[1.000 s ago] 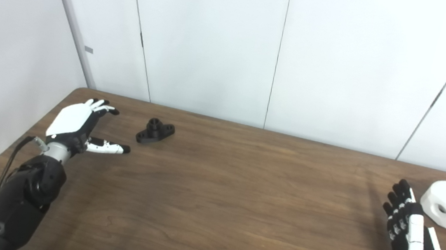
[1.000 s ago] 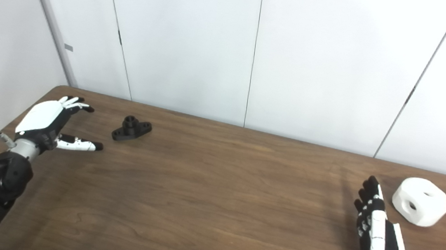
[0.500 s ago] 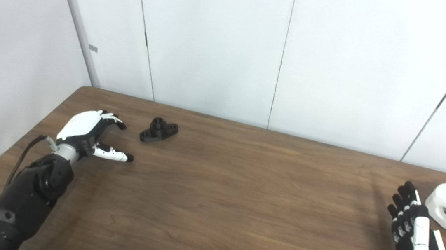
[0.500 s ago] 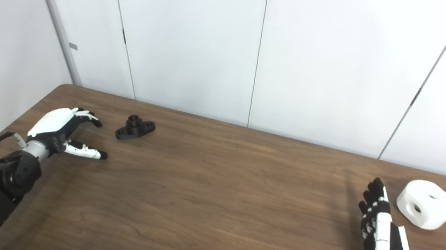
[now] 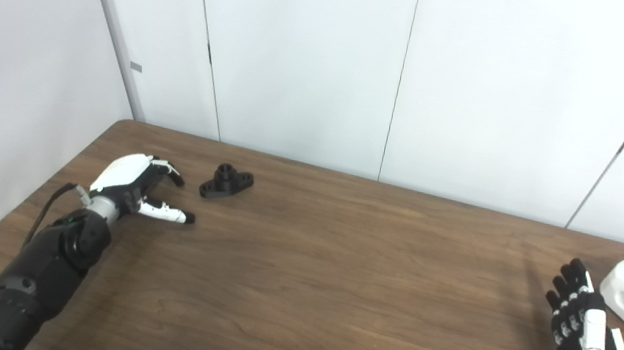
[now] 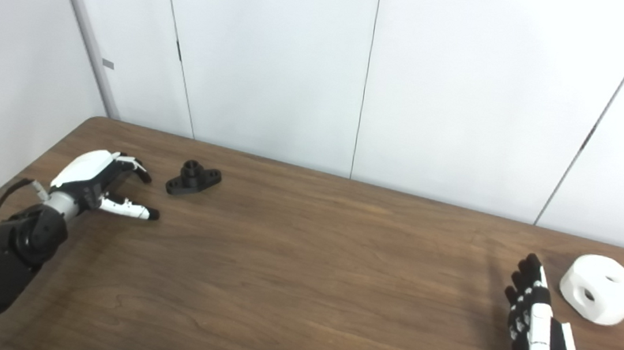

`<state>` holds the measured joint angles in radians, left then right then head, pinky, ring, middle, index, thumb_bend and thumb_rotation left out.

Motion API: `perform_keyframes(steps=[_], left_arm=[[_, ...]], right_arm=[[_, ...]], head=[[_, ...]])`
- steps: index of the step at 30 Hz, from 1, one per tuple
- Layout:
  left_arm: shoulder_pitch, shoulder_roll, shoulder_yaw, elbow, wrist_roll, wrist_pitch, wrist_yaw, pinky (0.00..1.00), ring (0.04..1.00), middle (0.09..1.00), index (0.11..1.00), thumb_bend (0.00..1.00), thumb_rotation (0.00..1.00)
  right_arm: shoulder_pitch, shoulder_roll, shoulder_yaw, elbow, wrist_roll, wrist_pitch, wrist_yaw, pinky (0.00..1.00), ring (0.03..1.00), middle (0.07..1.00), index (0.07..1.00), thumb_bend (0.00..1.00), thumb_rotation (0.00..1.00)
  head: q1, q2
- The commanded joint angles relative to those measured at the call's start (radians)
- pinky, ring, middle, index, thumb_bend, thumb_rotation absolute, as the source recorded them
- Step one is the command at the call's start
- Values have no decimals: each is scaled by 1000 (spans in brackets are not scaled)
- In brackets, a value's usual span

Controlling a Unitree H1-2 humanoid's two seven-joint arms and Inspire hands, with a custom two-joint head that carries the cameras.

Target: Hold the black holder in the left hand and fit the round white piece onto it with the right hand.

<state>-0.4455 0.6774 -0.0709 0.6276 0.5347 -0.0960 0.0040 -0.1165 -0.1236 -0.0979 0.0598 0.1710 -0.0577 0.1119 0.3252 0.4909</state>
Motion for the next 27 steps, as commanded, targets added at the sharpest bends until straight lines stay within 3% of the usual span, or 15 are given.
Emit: perform_keyframes(steps=[1, 27], left_arm=[[-46, 18, -11, 14, -3, -21, 16, 1000, 978, 893, 728, 970, 409], [-149, -12, -101, 130, -19, -53, 31, 1000, 974, 888, 732, 962, 416]], right_arm=[[-7, 3, -9, -28, 20, -15, 1, 1000, 1000, 1000, 1000, 364, 1000], [-6, 11, 5, -61, 8, 12, -5, 1000, 1000, 1000, 1000, 369, 1000]], head=[[2, 1], [-3, -4]])
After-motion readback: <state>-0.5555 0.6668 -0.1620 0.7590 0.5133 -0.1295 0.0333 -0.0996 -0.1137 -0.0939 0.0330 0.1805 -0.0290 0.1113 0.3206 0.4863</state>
